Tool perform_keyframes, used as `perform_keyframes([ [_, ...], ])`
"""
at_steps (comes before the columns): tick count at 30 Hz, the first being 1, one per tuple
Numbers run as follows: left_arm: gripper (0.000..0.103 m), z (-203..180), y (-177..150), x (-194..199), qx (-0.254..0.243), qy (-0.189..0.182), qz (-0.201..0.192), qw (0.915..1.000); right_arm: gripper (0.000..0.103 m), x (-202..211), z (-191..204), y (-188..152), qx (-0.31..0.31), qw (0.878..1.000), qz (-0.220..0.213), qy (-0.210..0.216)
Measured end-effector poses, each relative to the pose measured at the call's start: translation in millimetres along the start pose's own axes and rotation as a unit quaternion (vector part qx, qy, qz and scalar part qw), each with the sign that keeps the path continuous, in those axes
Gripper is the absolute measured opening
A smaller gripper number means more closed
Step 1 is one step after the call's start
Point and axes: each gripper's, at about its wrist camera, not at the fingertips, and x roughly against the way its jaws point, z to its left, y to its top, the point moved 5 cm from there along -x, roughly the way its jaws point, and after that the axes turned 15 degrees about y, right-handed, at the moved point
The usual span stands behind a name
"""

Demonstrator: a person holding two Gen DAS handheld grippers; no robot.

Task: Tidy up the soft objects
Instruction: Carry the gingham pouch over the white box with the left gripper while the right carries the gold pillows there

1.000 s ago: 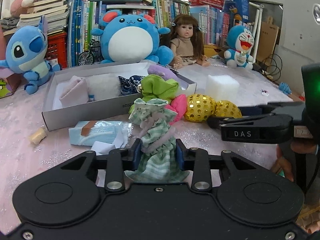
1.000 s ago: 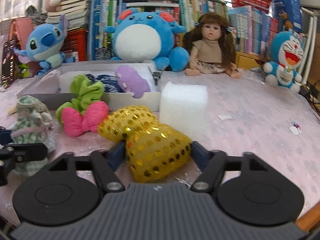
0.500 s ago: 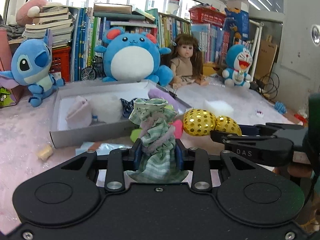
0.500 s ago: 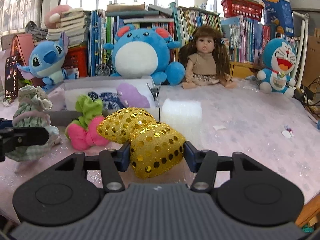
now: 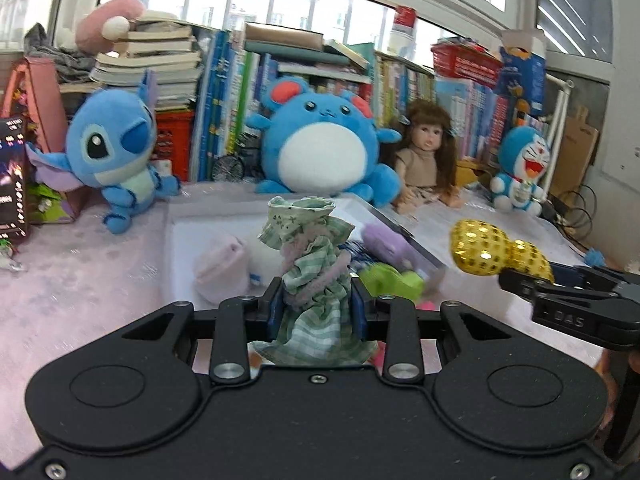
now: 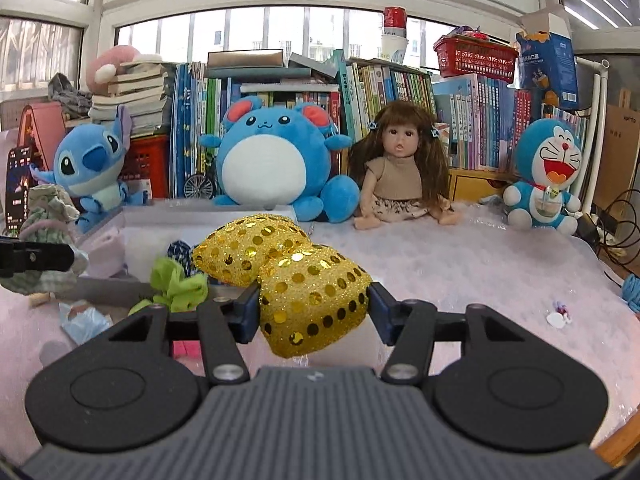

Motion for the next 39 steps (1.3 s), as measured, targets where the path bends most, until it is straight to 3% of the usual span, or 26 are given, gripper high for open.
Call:
perform_keyframes([
  [10,0.032,36,42,-34,0.021,0.034,-0.002,0.9992,0.060,-29,-2,31,-0.009,0.999,-0.003,0.032],
  [17,0.032,58,66,-92,0.058,0.033,0.067,0.9955,0.060,-75,9,59,0.004,0.998,0.017,0.064],
  [26,0.032,71,68,-150,0.061,0.044,0.141,0.9872,0.060,-132,23,91,0.022,0.994,0.049,0.100],
  [39,0.034,66,52,-178,0.052,0.034,0.184,0.9809,0.060,-200,27,71,0.006,0.987,0.119,0.103],
])
